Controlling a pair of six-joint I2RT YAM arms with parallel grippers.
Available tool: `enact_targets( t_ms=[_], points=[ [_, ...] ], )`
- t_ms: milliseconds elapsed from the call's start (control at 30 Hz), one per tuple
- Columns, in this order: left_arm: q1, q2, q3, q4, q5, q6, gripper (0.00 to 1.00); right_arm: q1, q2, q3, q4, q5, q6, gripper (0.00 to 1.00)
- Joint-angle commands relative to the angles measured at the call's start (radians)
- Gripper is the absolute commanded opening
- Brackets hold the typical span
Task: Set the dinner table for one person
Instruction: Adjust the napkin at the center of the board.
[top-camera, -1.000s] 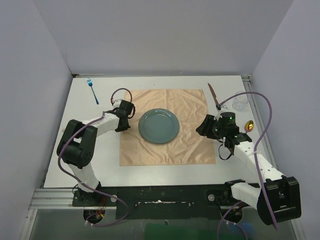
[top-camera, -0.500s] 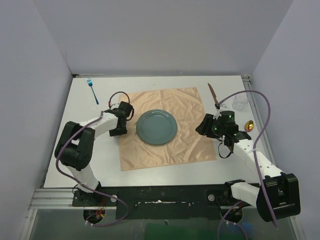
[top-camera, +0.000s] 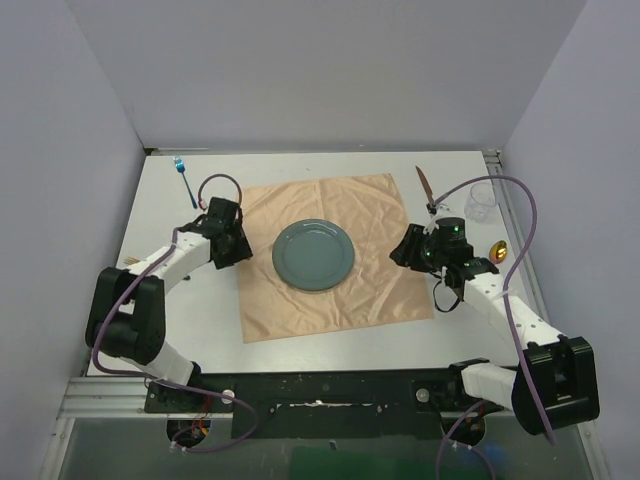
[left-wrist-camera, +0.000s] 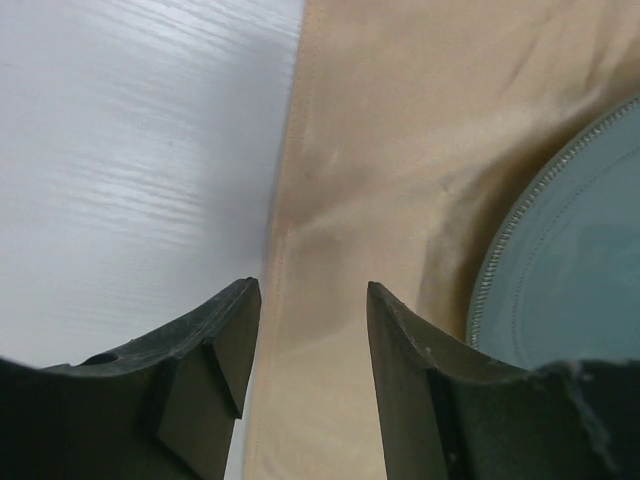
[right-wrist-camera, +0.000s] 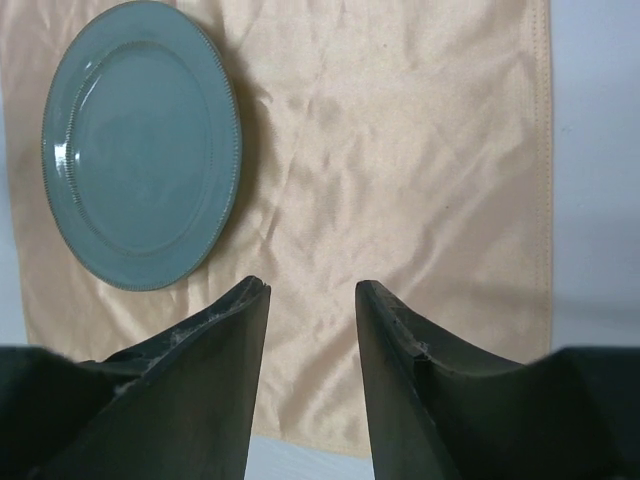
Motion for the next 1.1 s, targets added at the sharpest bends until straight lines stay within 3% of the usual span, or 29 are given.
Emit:
enact_targets(
  t_ms=[0,67,167,267,567,867,1067],
  points=[
    [0.051,0.016,-0.1,0.288,0.288,-0.09,0.44,0.0,0.014,-0.007,0.084,0.087,-0.025,0.37],
    [0.076,0.046,-0.153,0.414,0.417,-0.138,0.43,-0.004,0.038,-0.014,0.111,0.103,-0.037,0.32],
    [0.098,0.097,-0.189,0.503,0.538,-0.19,0.41,-0.02,0.103,0.001,0.129,0.131,-0.059,0.33],
    [0.118,0.106,-0.222,0.558,0.562,-0.222,0.4,-0.055,0.167,0.022,0.149,0.131,-0.077,0.33],
    [0.167,0.052,-0.203,0.463,0.499,-0.166,0.4,-0.147,0.295,0.073,0.224,0.104,-0.086,0.36],
    [0.178,-0.024,-0.145,0.287,0.309,-0.088,0.4,-0.159,0.471,0.185,0.236,0.082,-0.097,0.37],
    [0.2,-0.015,-0.126,0.251,0.257,-0.065,0.4,-0.159,0.518,0.227,0.246,0.065,-0.085,0.37]
  ],
)
